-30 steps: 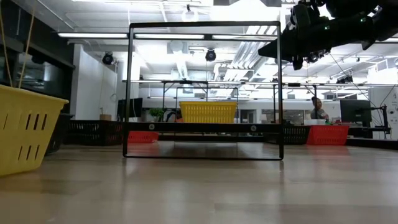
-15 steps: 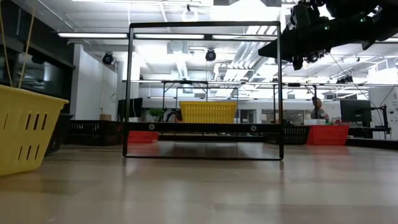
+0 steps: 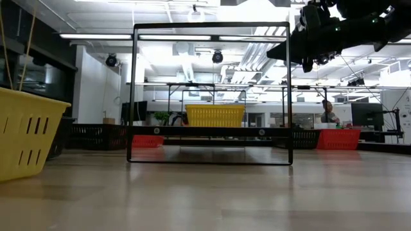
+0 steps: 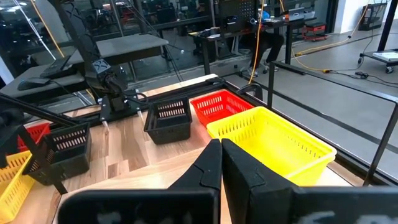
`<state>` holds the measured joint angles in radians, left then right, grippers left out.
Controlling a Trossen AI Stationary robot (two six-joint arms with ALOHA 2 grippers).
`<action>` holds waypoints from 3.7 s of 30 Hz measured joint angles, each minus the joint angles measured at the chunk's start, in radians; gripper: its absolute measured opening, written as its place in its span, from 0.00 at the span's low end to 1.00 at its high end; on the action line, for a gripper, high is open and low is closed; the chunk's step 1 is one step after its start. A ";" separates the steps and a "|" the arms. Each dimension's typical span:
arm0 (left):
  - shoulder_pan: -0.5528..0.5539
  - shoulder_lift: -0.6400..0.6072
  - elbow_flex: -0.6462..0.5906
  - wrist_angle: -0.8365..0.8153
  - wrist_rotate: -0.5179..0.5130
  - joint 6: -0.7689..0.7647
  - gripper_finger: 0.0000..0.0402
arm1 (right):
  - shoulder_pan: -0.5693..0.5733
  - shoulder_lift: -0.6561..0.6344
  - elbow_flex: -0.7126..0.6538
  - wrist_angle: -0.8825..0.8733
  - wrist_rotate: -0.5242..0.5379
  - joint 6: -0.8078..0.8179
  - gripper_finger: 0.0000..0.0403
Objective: Stack baskets on shelf by color
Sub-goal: Stack the yellow bin on the yellow bin on the shelf
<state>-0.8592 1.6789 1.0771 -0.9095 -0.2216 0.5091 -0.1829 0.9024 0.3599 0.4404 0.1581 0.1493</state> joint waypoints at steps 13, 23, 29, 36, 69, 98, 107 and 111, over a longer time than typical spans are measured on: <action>0.030 0.050 0.000 0.027 0.034 0.047 0.52 | 0.000 0.000 0.000 -0.004 0.000 0.000 0.00; 0.053 0.050 0.000 0.028 0.020 0.053 0.20 | 0.000 0.000 0.000 -0.012 0.000 0.000 0.00; 0.071 0.050 0.000 0.046 0.016 0.026 0.02 | 0.000 0.000 0.000 -0.011 0.000 0.000 0.00; 0.082 0.050 0.040 0.035 -0.015 -0.025 0.01 | 0.000 0.000 0.000 -0.011 0.000 0.005 0.00; 1.031 -0.233 0.158 0.119 -0.411 0.947 0.00 | 0.000 0.000 0.001 -0.049 0.000 -0.027 0.00; 1.284 -0.017 0.081 0.626 -0.223 1.593 0.00 | 0.000 0.000 0.001 -0.075 0.018 -0.061 0.00; 1.285 -0.017 0.081 0.613 -0.229 1.568 0.07 | 0.000 0.000 0.001 -0.079 0.021 -0.060 0.00; 1.285 -0.018 0.081 0.611 -0.228 1.559 0.13 | 0.000 0.000 0.001 -0.078 0.021 -0.053 0.00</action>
<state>0.4255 1.6611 1.1584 -0.2985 -0.4497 2.0685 -0.1833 0.9022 0.3607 0.3619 0.1787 0.0963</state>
